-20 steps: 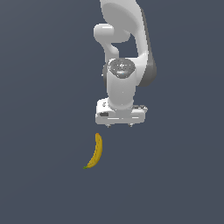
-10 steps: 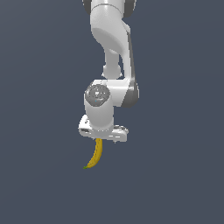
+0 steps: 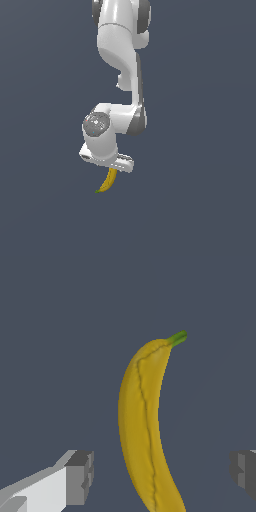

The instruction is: Pick up the object and move it to a goal position.

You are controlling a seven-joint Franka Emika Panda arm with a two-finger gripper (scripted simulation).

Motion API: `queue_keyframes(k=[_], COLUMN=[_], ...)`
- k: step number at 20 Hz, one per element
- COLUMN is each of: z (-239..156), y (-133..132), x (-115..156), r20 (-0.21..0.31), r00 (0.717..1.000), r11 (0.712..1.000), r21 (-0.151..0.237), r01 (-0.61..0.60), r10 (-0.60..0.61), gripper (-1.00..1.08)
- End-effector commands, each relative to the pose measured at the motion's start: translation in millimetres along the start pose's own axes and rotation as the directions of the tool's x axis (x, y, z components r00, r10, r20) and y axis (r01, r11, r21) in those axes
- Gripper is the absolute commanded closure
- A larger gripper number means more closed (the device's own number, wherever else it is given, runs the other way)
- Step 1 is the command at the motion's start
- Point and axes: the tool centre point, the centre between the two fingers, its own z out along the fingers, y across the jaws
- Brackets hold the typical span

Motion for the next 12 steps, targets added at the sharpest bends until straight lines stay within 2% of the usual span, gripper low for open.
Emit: queue_keyframes(k=[1,7,12], z=[3.3,7.2,28.9], y=[3.4,3.7,3.9], x=[2.9,2.4,2.1], r20=[-0.001,0.000,-0.001], r00=[1.000,1.000,1.000], r11=[1.000,1.000,1.000], r21=[-0.001,-0.002,-0.002], r01=[-0.009,-0.009,-0.010], r10=[0.009,0.009,0.010], gripper=[-0.92,-0.92,-0.92])
